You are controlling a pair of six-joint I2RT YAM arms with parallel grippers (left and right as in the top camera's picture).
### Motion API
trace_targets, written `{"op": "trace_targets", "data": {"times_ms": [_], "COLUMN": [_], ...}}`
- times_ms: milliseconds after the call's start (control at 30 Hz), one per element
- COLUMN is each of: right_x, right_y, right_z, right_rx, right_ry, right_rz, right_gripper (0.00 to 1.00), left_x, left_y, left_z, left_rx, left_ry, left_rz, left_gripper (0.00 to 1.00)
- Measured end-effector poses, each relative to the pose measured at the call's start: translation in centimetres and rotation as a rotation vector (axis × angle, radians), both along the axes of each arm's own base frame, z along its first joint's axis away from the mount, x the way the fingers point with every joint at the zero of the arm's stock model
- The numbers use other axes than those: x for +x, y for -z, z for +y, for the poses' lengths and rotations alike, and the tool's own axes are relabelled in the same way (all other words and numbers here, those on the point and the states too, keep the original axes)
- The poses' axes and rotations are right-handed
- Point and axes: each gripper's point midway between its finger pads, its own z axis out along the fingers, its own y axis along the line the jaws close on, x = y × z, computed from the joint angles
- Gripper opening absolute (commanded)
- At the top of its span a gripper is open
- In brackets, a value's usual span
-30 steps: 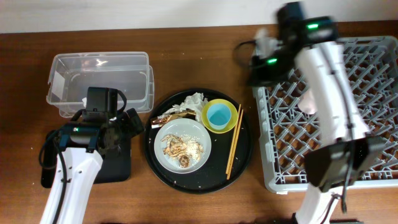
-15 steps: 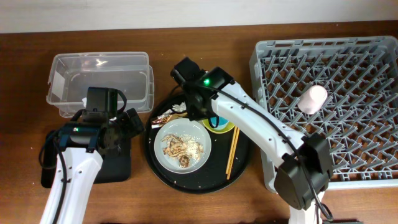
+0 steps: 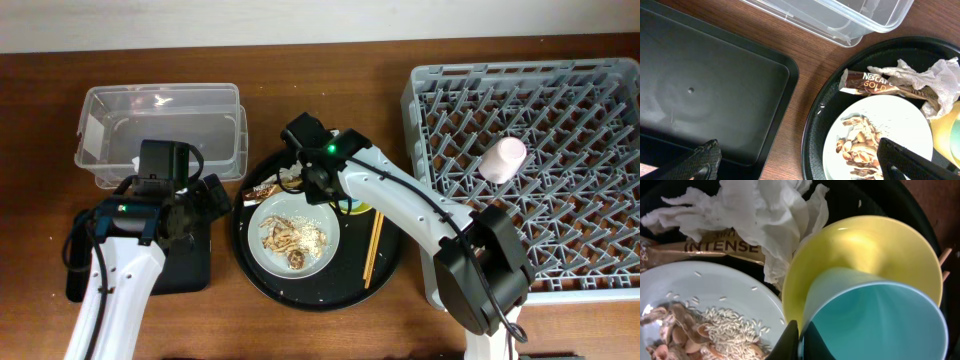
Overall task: Sort waste into correct bins and load items into the dishwasher rack
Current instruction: 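Reach the right gripper to the blue cup in the yellow bowl and grasp, then carry the blue cup into the rack beside the pink cup and release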
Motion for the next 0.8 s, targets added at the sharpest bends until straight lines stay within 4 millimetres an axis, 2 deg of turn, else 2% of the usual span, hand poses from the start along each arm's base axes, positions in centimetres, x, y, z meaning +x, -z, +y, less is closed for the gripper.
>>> {"op": "trace_targets", "data": {"times_ms": [67, 167, 200, 267, 333, 433, 467, 500, 533, 600, 700, 800], "right_x": [-0.3, 0.5, 0.9, 3.1, 4.8, 5.8, 5.8, 5.6, 5.3, 5.1, 4.8, 5.4], "right_y": [-0.5, -3.8, -5.3, -10.6, -16.3, -20.6, -21.3, -21.7, -21.6, -21.2, -21.0, -20.4], "right_z": [-0.4, -0.8, -1.2, -3.3, -7.5, -13.8, -15.9, -18.9, -22.4, -27.5, -32.1, -37.2], "right_rx": [-0.018, -0.014, -0.01, 0.025, 0.05, 0.103, 0.123, 0.163, 0.199, 0.311, 0.488, 0.677], "right_ry": [0.003, 0.021, 0.031, 0.079, 0.135, 0.206, 0.229, 0.262, 0.312, 0.364, 0.375, 0.373], "right_rz": [0.023, 0.019, 0.013, -0.045, -0.112, -0.145, -0.143, -0.118, -0.092, -0.07, -0.1, -0.222], "right_gripper": [0.04, 0.04, 0.04, 0.04, 0.04, 0.04, 0.04, 0.04, 0.04, 0.04, 0.04, 0.04], "left_x": [0.0, 0.0, 0.0, 0.0, 0.0, 0.0, 0.0, 0.0, 0.0, 0.0, 0.0, 0.0], "left_y": [0.0, 0.0, 0.0, 0.0, 0.0, 0.0, 0.0, 0.0, 0.0, 0.0, 0.0, 0.0], "left_z": [0.0, 0.0, 0.0, 0.0, 0.0, 0.0, 0.0, 0.0, 0.0, 0.0, 0.0, 0.0], "left_rx": [0.0, 0.0, 0.0, 0.0, 0.0, 0.0, 0.0, 0.0, 0.0, 0.0, 0.0, 0.0], "left_ry": [0.0, 0.0, 0.0, 0.0, 0.0, 0.0, 0.0, 0.0, 0.0, 0.0, 0.0, 0.0], "left_rz": [0.0, 0.0, 0.001, 0.001, -0.001, 0.0, 0.0, 0.0, 0.0, 0.0, 0.0, 0.0], "left_gripper": [0.99, 0.99, 0.99, 0.99, 0.99, 0.99, 0.99, 0.99, 0.99, 0.99, 0.99, 0.99]}}
